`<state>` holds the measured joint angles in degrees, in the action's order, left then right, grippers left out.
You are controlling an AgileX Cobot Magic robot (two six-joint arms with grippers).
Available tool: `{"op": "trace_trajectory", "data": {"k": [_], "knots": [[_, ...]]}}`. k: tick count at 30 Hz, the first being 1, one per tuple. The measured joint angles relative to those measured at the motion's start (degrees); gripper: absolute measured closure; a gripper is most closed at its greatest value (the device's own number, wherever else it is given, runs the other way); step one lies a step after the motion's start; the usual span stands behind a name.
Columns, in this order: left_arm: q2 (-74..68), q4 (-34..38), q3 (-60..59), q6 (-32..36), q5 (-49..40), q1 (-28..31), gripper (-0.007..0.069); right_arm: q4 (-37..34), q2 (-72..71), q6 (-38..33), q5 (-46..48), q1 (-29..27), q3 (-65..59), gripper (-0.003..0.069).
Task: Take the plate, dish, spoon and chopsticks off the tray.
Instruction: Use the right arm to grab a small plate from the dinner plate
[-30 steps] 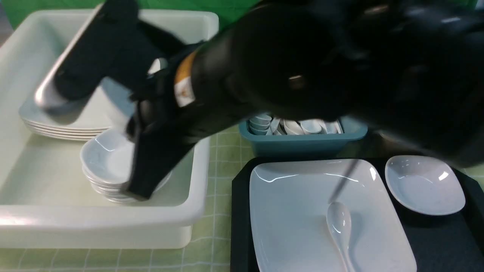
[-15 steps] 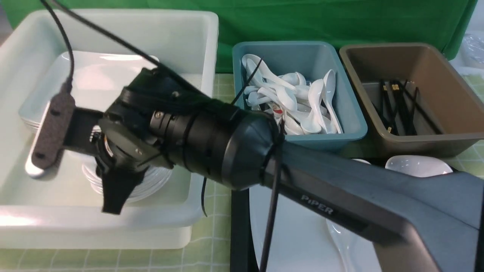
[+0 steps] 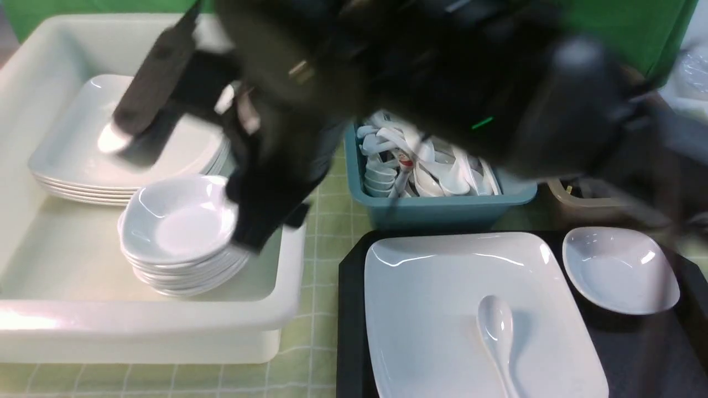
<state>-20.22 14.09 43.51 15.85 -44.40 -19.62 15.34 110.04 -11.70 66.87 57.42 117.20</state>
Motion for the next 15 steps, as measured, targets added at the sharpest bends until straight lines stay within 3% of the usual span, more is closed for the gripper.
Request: {"op": "trace_trajectory", "data": {"k": [2,6,7,8,9,13,15], "knots": [[-2.7,0.8,0.0,1.6,1.3,0.0,0.0615,0.3,-5.8,2.0,0.0,-3.7,-7.2,0.0378],[-5.9,1.2,0.0,2.2,2.2,0.0,0.0615,0.6,-16.0,3.3,-0.2,-13.4,-27.9,0.0387],[-5.9,1.2,0.0,2.2,2.2,0.0,0.0615,0.6,-16.4,3.3,-0.3,-13.4,-27.9,0.0385],[-6.3,1.3,0.0,2.2,2.5,0.0,0.0615,0.7,-20.1,3.2,-0.9,-19.9,-38.7,0.0358],[-6.3,1.3,0.0,2.2,2.5,0.0,0.0615,0.7,-20.4,3.1,-1.1,-19.9,-39.8,0.0354],[-6.3,1.5,0.0,2.2,3.7,0.0,0.0615,0.8,-23.9,-0.7,-13.3,-34.1,-57.8,0.0237],[-6.3,1.5,0.0,2.2,3.7,0.0,0.0615,0.6,-23.9,-2.0,-17.0,-36.3,-60.8,0.0216]]}}
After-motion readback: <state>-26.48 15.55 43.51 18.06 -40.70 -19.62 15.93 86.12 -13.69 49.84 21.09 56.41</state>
